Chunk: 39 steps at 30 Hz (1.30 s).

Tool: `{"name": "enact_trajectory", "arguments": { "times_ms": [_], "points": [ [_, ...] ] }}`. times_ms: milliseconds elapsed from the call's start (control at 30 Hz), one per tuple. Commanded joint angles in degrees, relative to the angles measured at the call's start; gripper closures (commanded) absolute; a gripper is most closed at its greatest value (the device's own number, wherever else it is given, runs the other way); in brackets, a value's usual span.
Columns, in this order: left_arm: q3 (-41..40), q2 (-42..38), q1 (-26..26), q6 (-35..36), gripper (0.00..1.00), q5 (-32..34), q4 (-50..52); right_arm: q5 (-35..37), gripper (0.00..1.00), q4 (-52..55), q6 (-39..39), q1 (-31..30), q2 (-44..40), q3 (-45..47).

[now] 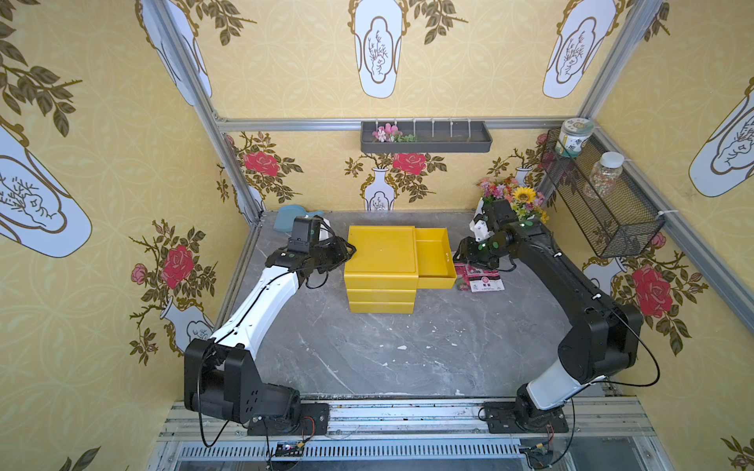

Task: Take the seed bags out of the drawer
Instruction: Close the drawer in the storage box.

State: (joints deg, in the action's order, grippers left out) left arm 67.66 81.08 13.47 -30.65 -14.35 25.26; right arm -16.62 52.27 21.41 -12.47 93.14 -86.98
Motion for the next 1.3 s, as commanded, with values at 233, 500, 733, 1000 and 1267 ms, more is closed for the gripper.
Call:
{"name": "enact_trajectory", "arguments": {
  "times_ms": [233, 500, 733, 1000, 1267],
  "points": [
    [-0.8, 0.5, 0.1, -0.2, 0.57, 0.9, 4.5, -4.2, 0.43, -4.3, 3.2, -2.2, 2.6, -1.7],
    [-1.1, 0.3, 0.0, -0.2, 0.57, 1.0, 4.3, -7.1, 0.43, -6.8, 5.7, -4.1, 5.4, -3.0],
    [-2.1, -0.2, 0.0, -0.3, 0.57, 0.9, 4.1, -9.4, 0.43, -9.6, 8.4, -6.4, 7.9, -4.0],
    [-2.8, -0.5, 0.1, -0.3, 0.57, 1.0, 3.8, -10.4, 0.43, -10.8, 9.9, -8.7, 11.0, -6.5],
    [-2.9, -0.5, 0.1, -0.3, 0.57, 1.3, 3.8, -10.5, 0.43, -11.0, 10.1, -9.2, 12.2, -7.4]
  ]
}}
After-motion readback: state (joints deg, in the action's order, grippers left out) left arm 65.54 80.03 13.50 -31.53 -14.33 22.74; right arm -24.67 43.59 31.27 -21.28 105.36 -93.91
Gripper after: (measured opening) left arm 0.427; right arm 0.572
